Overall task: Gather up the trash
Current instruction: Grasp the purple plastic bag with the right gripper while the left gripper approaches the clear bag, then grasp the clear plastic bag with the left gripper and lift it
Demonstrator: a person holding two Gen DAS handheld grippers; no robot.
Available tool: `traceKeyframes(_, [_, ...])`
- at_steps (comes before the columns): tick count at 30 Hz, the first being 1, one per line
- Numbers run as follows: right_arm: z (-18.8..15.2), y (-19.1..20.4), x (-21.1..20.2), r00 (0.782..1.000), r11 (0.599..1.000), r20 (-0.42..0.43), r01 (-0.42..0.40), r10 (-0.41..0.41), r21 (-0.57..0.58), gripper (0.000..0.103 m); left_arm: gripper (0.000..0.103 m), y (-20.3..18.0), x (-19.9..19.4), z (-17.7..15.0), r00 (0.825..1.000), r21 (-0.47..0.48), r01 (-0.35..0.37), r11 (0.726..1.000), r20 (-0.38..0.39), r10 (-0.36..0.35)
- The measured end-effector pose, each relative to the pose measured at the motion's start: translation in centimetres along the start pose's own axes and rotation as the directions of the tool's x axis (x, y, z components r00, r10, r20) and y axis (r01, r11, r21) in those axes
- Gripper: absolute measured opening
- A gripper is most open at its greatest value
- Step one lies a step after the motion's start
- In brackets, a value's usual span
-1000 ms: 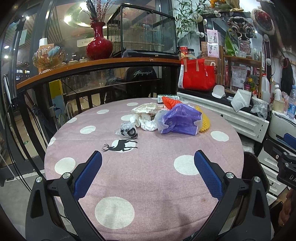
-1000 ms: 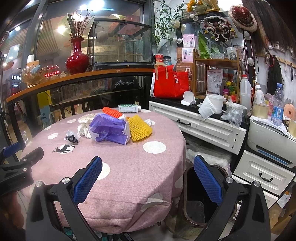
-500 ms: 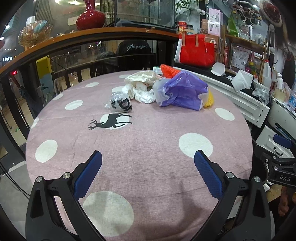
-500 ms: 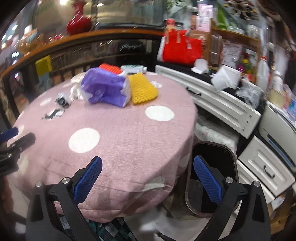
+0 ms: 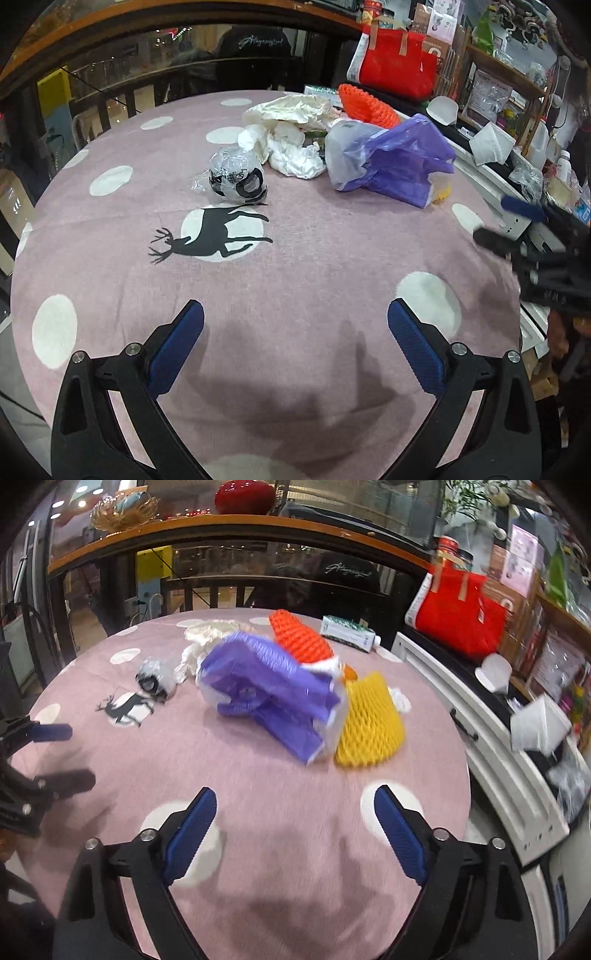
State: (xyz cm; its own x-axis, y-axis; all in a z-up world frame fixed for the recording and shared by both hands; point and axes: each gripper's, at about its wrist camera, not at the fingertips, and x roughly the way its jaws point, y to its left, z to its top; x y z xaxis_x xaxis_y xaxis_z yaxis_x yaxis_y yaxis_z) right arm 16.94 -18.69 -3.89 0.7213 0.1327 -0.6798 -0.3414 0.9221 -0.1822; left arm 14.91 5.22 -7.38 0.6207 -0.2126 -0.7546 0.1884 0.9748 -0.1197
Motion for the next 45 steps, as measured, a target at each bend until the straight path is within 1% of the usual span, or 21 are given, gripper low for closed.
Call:
traceKeyframes(2, [1.8, -0.2, 0.8, 1.000, 1.000, 0.017, 0.003, -0.003, -0.031, 0.083, 0.098, 0.6, 0.7, 0.6, 1.000, 0.011, 0.000, 1.000, -0.014, 0.000])
traceKeyframes(5, [3.6, -0.1, 1.7, 0.999, 0.996, 0.035, 0.022, -0.019, -0.084, 0.081, 0.098, 1.4, 1.5, 1.3, 0.999, 0.012, 0.004, 1.000, -0.034, -0.004])
traceKeyframes(7, [4.5, 0.4, 2.4, 0.999, 0.990, 0.043, 0.029, -0.023, -0.141, 0.079, 0.098, 1.8, 1.7, 1.8, 0.999, 0.014, 0.000, 1.000, -0.037, 0.000])
traceKeyframes(10, [5.2, 1.5, 3.8, 0.997, 0.970, 0.042, 0.066, -0.058, -0.232, 0.070, 0.098, 2.1, 2.0, 2.5, 0.999, 0.035, -0.025, 0.999, -0.033, 0.026])
traceKeyframes(11, [5.3, 1.8, 4.2, 0.997, 0.964, 0.040, 0.075, -0.067, -0.256, 0.065, 0.098, 2.2, 2.1, 2.7, 0.999, 0.038, -0.032, 0.999, -0.032, 0.033])
traceKeyframes(12, [5.4, 2.1, 4.7, 0.996, 0.957, 0.036, 0.089, -0.082, -0.276, 0.057, 0.098, 2.4, 2.2, 3.0, 0.999, 0.037, -0.038, 0.999, -0.032, 0.039])
traceKeyframes(13, [5.4, 2.2, 5.1, 0.995, 0.953, 0.030, 0.099, -0.094, -0.288, 0.051, 0.098, 2.6, 2.4, 3.3, 0.999, 0.033, -0.040, 0.999, -0.033, 0.041])
traceKeyframes(15, [5.4, 2.3, 5.5, 0.994, 0.949, 0.023, 0.110, -0.108, -0.294, 0.027, 0.098, 3.1, 2.7, 4.0, 0.999, 0.026, -0.033, 0.999, -0.031, 0.034])
traceKeyframes(17, [5.2, 2.2, 5.2, 0.995, 0.951, 0.028, 0.105, -0.101, -0.291, 0.014, 0.098, 3.6, 3.0, 4.8, 0.999, 0.011, -0.042, 0.999, -0.028, 0.042])
traceKeyframes(21, [5.2, 2.3, 3.7, 0.996, 0.959, 0.050, 0.089, -0.078, -0.267, 0.009, 0.098, 4.3, 4.0, 6.5, 0.999, -0.010, -0.042, 0.999, -0.015, 0.042])
traceKeyframes(24, [5.1, 2.4, 2.4, 0.996, 0.965, 0.065, 0.081, -0.067, -0.251, 0.009, 0.098, 4.3, 4.6, 7.5, 0.998, -0.008, -0.057, 0.998, 0.002, 0.057])
traceKeyframes(27, [5.0, 2.3, 1.1, 0.995, 0.973, 0.082, 0.078, -0.061, -0.218, 0.009, 0.092, 4.3, 5.3, 8.5, 0.997, -0.009, -0.078, 0.997, 0.008, 0.078])
traceKeyframes(29, [4.7, 2.2, 0.3, 0.996, 0.980, 0.083, 0.058, -0.043, -0.191, 0.009, 0.081, 4.4, 6.0, 9.1, 0.997, -0.015, -0.076, 0.997, -0.011, 0.075])
traceKeyframes(30, [4.5, 2.3, 0.1, 0.996, 0.981, 0.085, 0.056, -0.041, -0.186, 0.009, 0.079, 4.4, 6.3, 9.3, 0.998, -0.020, -0.066, 0.998, -0.021, 0.066])
traceKeyframes(31, [4.3, 2.4, -0.1, 0.995, 0.982, 0.089, 0.056, -0.041, -0.182, 0.009, 0.074, 4.4, 6.5, 9.5, 0.998, -0.022, -0.062, 0.998, -0.024, 0.062])
traceKeyframes(32, [4.1, 2.3, -0.3, 0.995, 0.983, 0.090, 0.053, -0.037, -0.174, 0.009, 0.066, 4.3, 6.6, 9.6, 0.998, -0.025, -0.066, 0.998, -0.023, 0.066])
traceKeyframes(33, [4.0, 2.3, -0.5, 0.995, 0.985, 0.090, 0.047, -0.032, -0.165, 0.009, 0.061, 4.3, 6.8, 9.6, 0.997, -0.027, -0.072, 0.997, -0.026, 0.072])
traceKeyframes(34, [3.8, 2.2, -0.6, 0.995, 0.987, 0.091, 0.042, -0.028, -0.155, 0.009, 0.050, 4.4, 7.0, 9.6, 0.997, -0.031, -0.074, 0.997, -0.035, 0.073])
traceKeyframes(38, [3.0, 1.7, -1.2, 0.995, 0.993, 0.095, 0.024, -0.013, -0.114, 0.009, 0.046, 4.5, 6.4, 9.2, 0.998, -0.045, -0.068, 0.997, -0.015, 0.067])
traceKeyframes(42, [2.3, 1.4, -1.3, 0.996, 0.998, 0.094, -0.007, 0.013, -0.069, 0.009, 0.045, 3.5, 5.1, 8.5, 0.995, -0.015, -0.096, 0.995, 0.016, 0.097])
traceKeyframes(45, [1.6, 1.1, -1.8, 0.994, 0.999, 0.102, -0.022, 0.026, -0.042, 0.009, 0.044, 2.4, 3.6, 7.8, 0.994, 0.004, -0.093, 0.996, 0.049, 0.093])
